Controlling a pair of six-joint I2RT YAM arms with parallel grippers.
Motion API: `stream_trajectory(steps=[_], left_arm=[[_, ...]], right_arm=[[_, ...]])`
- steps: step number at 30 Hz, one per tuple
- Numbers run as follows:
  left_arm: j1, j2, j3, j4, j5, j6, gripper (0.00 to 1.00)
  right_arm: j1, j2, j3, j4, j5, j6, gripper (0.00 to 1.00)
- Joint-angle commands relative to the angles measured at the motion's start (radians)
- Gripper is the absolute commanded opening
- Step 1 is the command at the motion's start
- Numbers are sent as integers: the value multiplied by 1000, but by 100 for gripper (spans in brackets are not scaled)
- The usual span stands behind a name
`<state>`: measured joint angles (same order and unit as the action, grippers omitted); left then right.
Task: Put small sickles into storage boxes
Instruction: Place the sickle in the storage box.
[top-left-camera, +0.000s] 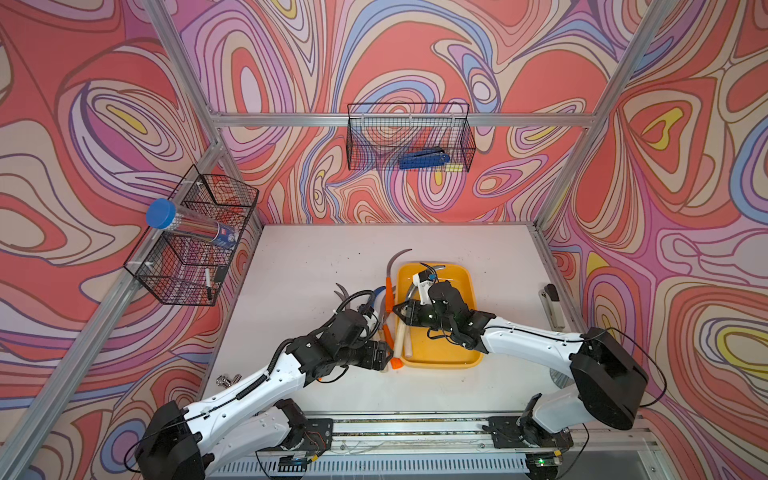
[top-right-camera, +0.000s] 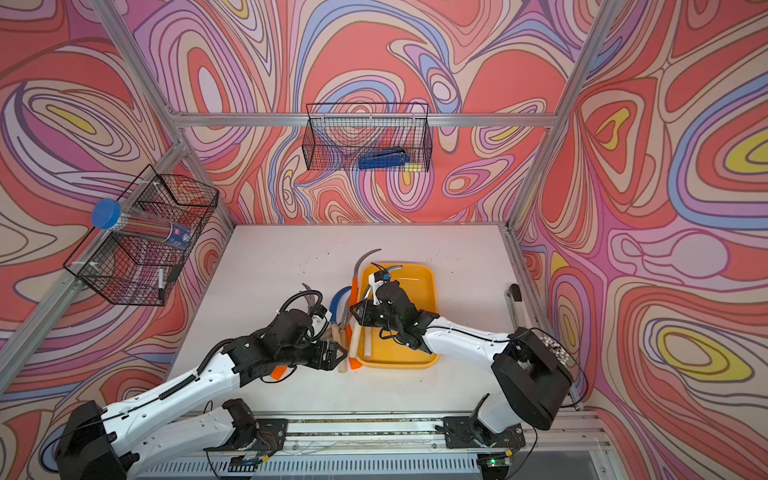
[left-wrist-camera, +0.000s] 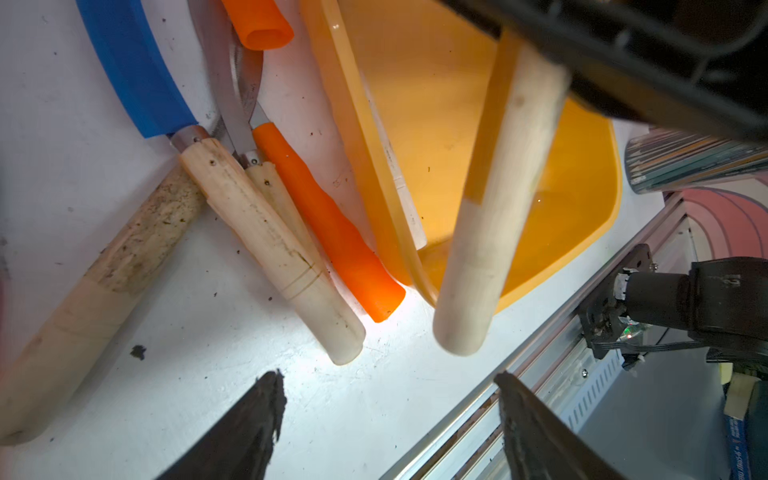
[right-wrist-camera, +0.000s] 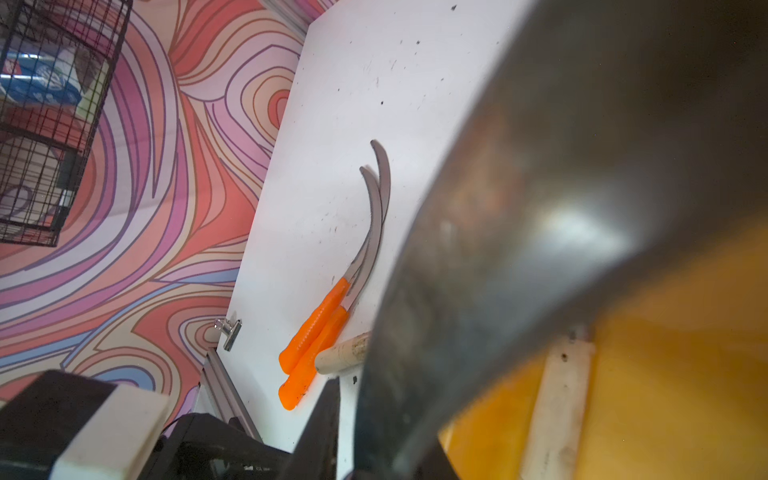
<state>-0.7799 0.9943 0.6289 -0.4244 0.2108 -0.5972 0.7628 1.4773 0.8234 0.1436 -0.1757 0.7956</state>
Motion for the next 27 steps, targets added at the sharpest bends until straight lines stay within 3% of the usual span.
stream_trajectory(steps=[1, 9, 27], left_arm=[[-3, -17, 34, -54, -55, 15, 90], [-2, -13, 37, -66, -107, 7, 100], [-2, -58, 17, -79, -199, -13, 100]], right_arm=[[-39, -38, 17, -64, -22, -48, 0], [-140, -31, 28, -168, -77, -127, 0], [-186, 205, 106, -194, -108, -254, 3]])
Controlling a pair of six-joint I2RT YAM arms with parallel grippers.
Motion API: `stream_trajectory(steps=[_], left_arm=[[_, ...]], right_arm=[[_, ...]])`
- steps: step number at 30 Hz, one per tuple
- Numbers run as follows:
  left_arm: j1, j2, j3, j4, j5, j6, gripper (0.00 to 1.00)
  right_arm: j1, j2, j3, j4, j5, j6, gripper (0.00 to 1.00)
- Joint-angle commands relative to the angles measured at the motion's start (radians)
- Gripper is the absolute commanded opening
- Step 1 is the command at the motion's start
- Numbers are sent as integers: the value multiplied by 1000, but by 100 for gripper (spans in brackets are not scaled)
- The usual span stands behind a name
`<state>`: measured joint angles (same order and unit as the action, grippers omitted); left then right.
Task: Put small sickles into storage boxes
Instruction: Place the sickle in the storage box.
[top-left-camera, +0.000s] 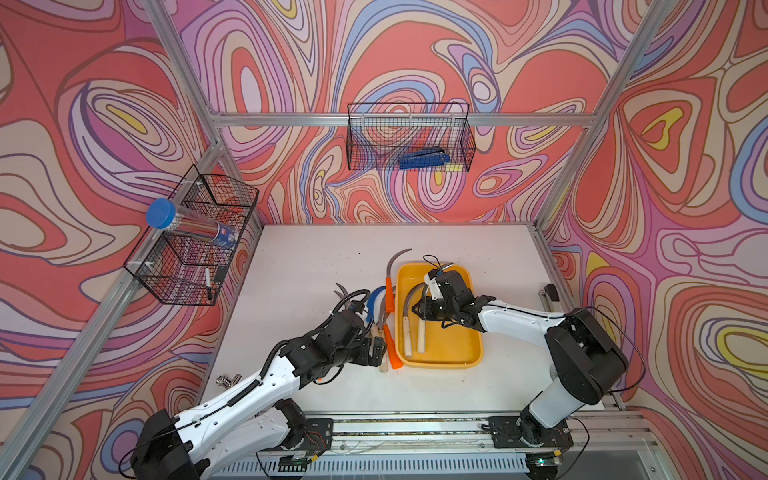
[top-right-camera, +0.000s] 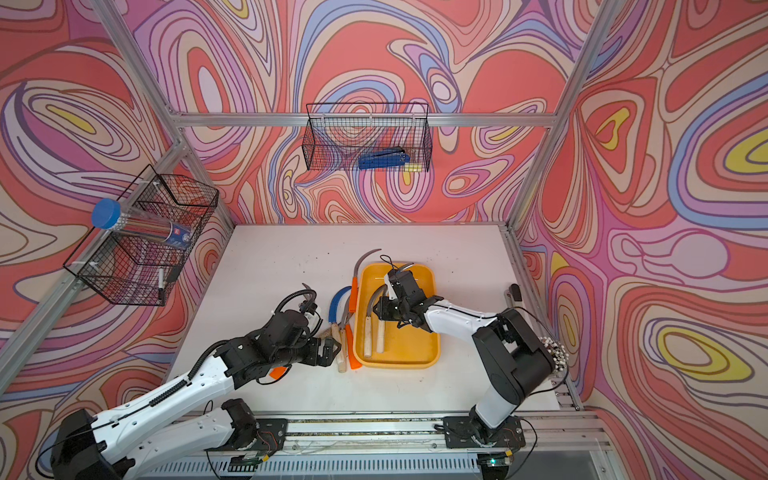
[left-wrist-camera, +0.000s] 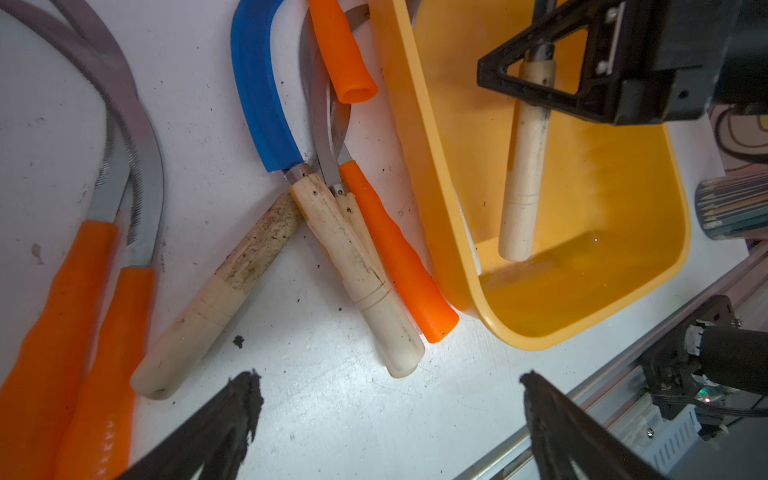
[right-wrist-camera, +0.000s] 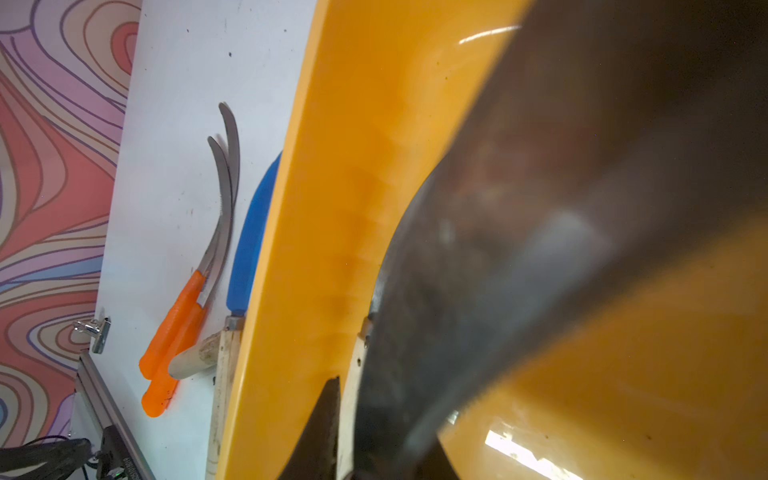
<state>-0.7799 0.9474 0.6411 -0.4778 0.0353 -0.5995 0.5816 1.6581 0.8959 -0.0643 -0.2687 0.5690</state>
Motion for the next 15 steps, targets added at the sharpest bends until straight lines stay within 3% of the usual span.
stream_trajectory(steps=[1, 7, 15], left_arm=[[-2, -12, 3, -25, -26, -12, 100], [-2, -14, -11, -15, -25, -22, 100], [-2, -13, -24, -6, -24, -31, 100]], right_arm=[[-5, 38, 37, 18, -21, -28, 5], [-5, 107, 63, 31, -45, -33, 11], [-5, 170, 86, 37, -54, -34, 34]])
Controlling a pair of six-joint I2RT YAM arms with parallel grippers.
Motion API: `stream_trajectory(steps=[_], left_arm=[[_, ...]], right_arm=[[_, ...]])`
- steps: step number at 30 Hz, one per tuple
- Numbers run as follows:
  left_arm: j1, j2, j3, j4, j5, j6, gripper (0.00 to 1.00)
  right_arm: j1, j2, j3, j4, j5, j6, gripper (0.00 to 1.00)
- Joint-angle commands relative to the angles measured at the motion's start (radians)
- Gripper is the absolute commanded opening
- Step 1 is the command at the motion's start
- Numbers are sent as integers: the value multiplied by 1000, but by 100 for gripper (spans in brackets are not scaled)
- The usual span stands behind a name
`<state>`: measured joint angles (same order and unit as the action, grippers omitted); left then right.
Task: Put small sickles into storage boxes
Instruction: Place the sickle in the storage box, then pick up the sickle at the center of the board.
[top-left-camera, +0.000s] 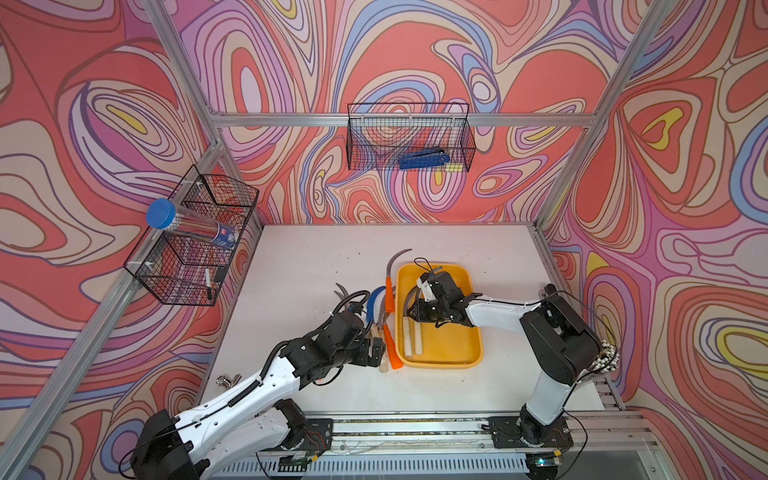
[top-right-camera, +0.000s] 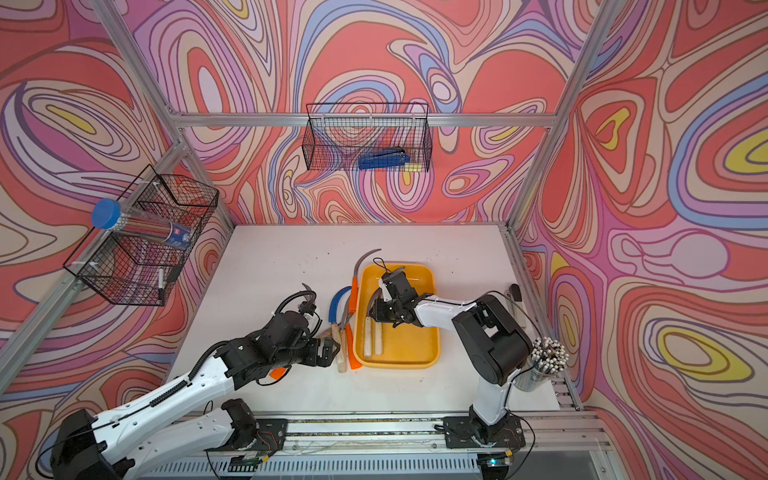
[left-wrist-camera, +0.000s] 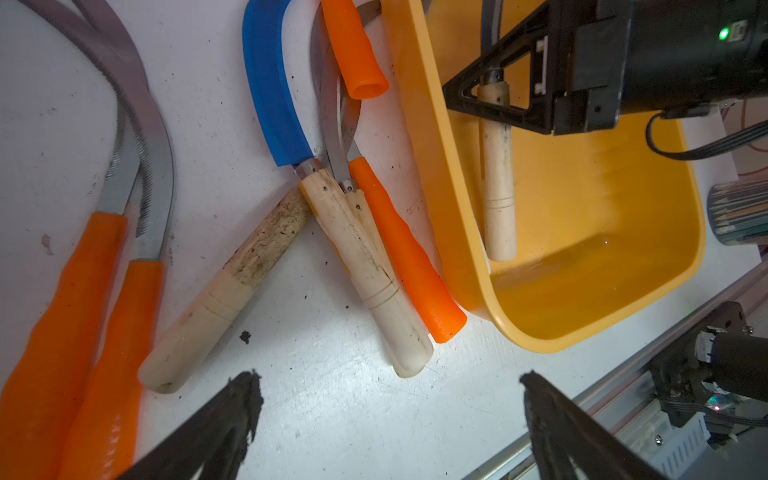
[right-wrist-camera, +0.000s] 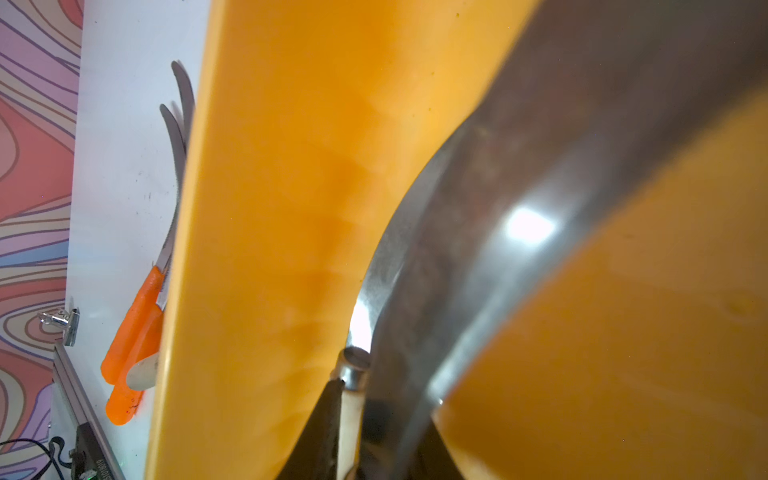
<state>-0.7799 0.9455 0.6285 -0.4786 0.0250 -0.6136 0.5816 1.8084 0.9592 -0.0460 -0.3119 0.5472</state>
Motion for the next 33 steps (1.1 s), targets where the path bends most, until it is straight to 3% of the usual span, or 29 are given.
stream_trajectory(steps=[1, 11, 13, 14, 15, 25, 33], left_arm=[[-2, -12, -13, -6, -16, -15, 100], [-2, 2, -8, -24, -36, -20, 100], [-2, 22, 6, -47, -59, -24, 100], [-2, 36, 16, -61, -73, -29, 100], [-2, 53, 26, -77, -83, -33, 100], [-2, 221, 129, -173, -121, -88, 97], [-2, 323, 146, -112, -61, -145, 85]], right_arm=[[-5, 25, 25, 19, -13, -13, 36], [-5, -18, 3, 7, 0, -7, 61], [-5, -32, 0, -4, 3, -6, 75], [-5, -68, 0, -13, 5, -6, 90], [-5, -85, 0, -18, 5, -6, 98], [-5, -242, -59, -47, -3, 14, 98], [-5, -307, -122, -35, 6, 28, 98]])
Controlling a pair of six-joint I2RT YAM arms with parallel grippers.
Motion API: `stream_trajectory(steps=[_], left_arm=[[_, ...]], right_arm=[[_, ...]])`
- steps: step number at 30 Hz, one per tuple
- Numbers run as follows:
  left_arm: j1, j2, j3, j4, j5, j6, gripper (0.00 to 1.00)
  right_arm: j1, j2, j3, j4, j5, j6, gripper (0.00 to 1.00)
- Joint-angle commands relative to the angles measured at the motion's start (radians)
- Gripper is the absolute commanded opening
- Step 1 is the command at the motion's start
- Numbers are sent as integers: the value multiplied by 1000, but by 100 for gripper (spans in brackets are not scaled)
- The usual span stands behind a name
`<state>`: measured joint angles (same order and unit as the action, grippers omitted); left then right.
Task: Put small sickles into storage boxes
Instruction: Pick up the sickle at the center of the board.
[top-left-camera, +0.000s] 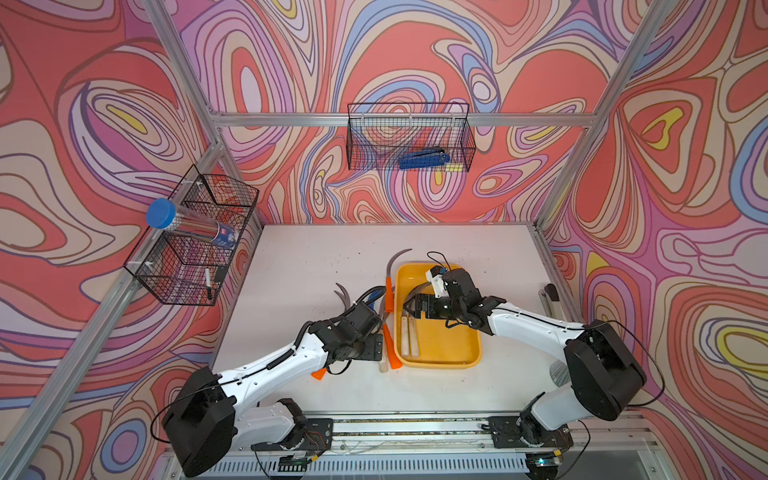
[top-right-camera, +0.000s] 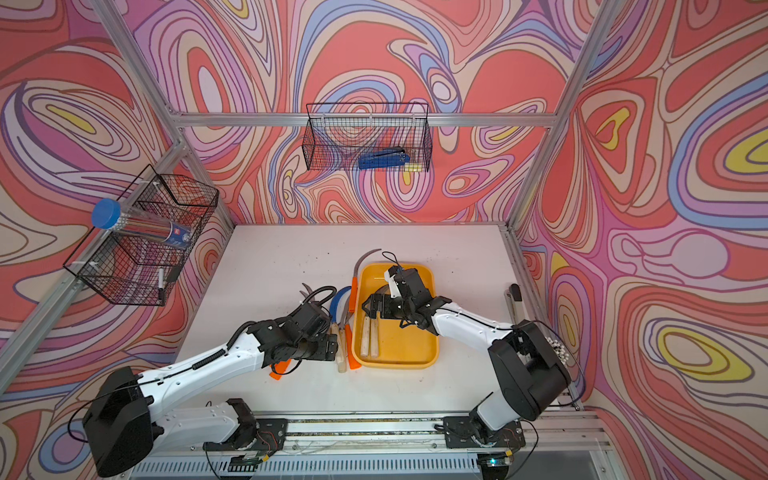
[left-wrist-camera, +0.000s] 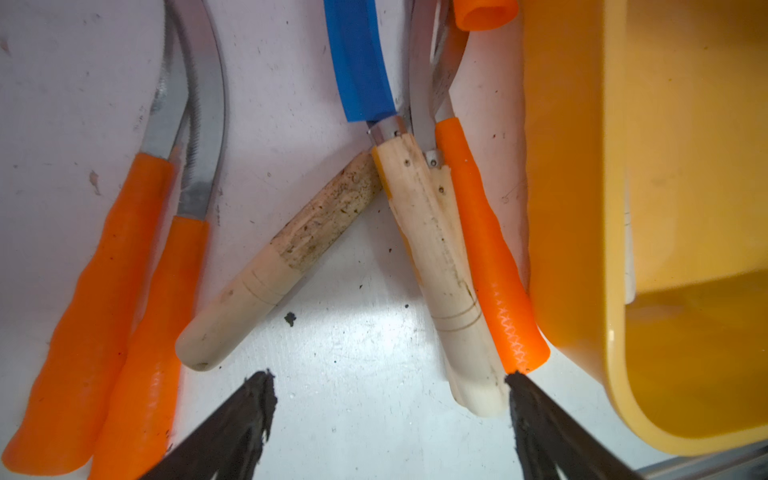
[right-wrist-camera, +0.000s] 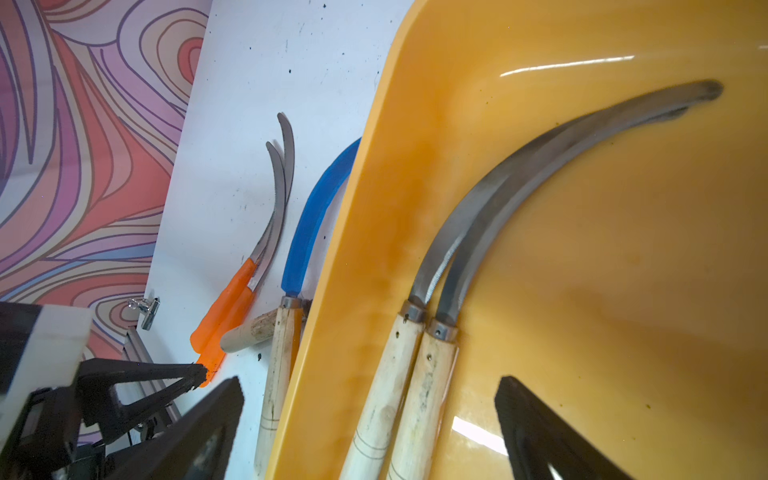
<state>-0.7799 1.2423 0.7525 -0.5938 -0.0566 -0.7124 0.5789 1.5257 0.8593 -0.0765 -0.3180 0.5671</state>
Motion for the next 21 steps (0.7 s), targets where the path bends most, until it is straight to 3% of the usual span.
stream_trajectory(steps=[1, 10, 21], left_arm=[[-3, 41, 21, 20, 35, -55, 85], [-15, 145, 25, 98, 68, -88, 82], [-18, 166, 5, 129, 37, -92, 59]], right_arm=[[-2, -29, -27, -4, 14, 8, 98], [-2, -53, -55, -3, 16, 6, 98], [-2, -48, -67, 15, 10, 12, 98]])
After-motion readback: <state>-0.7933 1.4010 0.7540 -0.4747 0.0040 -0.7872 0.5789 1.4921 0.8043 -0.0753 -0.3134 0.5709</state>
